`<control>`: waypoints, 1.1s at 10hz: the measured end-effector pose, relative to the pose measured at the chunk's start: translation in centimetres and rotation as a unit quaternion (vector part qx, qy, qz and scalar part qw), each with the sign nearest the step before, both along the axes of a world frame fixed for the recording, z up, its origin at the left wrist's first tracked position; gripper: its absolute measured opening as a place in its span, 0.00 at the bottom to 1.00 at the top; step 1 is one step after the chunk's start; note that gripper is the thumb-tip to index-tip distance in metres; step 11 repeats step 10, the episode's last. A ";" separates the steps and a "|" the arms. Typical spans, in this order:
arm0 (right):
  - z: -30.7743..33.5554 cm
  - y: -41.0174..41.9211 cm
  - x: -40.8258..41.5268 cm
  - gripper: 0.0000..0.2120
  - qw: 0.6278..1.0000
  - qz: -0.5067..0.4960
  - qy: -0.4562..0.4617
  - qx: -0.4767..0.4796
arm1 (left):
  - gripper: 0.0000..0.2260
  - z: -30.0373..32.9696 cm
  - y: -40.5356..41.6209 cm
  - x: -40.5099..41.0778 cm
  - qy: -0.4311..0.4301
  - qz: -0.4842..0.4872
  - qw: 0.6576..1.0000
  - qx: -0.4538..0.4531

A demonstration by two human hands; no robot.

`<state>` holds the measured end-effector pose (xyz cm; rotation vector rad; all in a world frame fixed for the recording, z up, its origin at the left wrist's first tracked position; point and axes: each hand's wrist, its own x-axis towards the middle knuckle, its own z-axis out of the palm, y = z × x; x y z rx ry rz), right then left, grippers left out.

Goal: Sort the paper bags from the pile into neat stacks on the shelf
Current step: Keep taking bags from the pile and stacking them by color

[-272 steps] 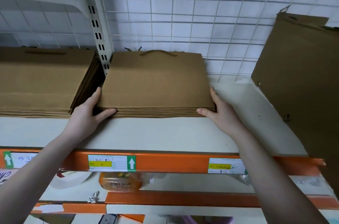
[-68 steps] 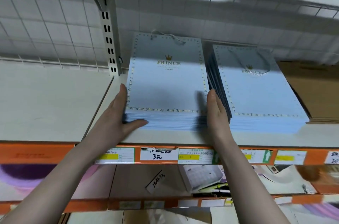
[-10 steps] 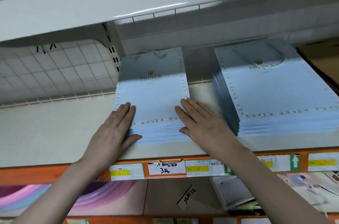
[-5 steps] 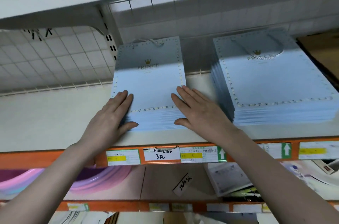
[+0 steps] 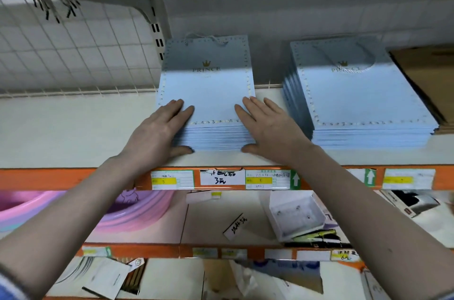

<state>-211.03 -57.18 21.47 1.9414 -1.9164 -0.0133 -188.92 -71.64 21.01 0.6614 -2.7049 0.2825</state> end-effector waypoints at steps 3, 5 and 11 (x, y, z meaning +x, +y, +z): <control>0.8 -0.2 0.6 0.43 0.999 -0.022 -0.044 0.001 | 0.45 0.3 0.2 -0.5 0.005 0.008 1.000 -0.030; 1.2 -0.7 0.5 0.45 0.994 -0.043 -0.099 0.036 | 0.43 0.2 0.8 -0.7 0.009 0.034 0.999 -0.006; 2.1 2.4 2.5 0.35 0.989 -0.072 -0.129 -0.018 | 0.32 1.5 5.3 -0.3 0.001 0.183 0.982 0.042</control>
